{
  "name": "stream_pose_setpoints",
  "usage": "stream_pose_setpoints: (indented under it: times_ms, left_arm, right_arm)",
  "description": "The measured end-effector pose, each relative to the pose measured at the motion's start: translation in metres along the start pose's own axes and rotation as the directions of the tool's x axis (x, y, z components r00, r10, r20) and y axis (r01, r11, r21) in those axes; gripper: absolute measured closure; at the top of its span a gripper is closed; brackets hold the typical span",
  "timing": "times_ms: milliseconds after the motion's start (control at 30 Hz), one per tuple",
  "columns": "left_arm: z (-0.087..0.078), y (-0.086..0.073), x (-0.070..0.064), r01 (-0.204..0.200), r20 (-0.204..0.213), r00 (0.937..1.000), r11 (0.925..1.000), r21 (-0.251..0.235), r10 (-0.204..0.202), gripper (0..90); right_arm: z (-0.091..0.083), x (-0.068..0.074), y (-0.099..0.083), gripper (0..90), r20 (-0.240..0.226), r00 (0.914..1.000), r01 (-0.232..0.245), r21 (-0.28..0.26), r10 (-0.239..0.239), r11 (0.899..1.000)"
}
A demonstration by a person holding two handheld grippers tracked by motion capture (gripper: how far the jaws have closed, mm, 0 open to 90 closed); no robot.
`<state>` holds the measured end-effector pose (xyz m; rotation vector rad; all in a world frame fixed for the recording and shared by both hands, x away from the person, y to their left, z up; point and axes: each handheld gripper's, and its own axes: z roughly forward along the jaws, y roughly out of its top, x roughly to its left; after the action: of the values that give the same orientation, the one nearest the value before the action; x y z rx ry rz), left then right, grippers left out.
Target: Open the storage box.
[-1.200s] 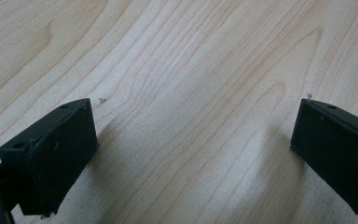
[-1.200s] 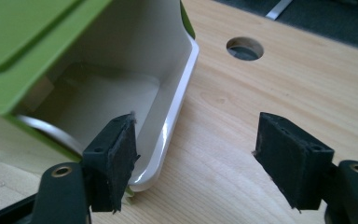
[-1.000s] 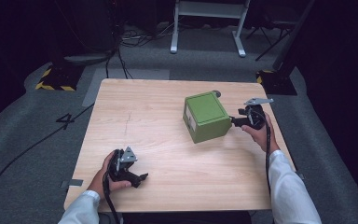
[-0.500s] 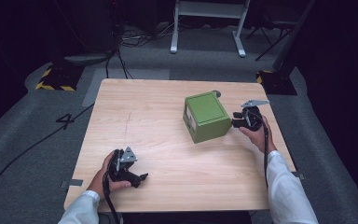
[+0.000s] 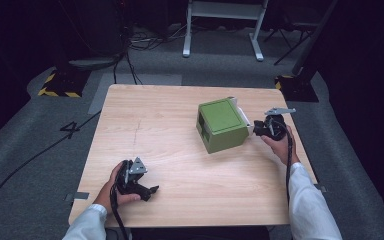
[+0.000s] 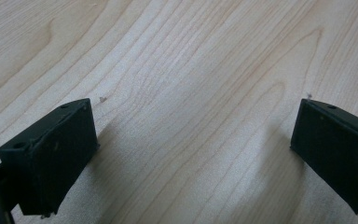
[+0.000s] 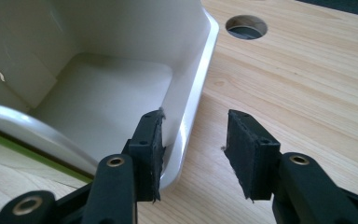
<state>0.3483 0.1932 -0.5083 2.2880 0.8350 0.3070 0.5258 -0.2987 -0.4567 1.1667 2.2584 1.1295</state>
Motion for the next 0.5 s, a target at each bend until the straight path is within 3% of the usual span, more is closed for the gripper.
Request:
stream_pose_setpoints:
  times_ms: [500]
  left_arm:
    - [0.0, 0.0, 0.0, 0.003, 0.0, 1.0, 1.0, -0.001, -0.003, 0.5]
  right_arm:
    - [-0.008, -0.013, -0.008, 62.6, 0.013, 0.9998, -0.013, -0.01, 0.013, 1.0]
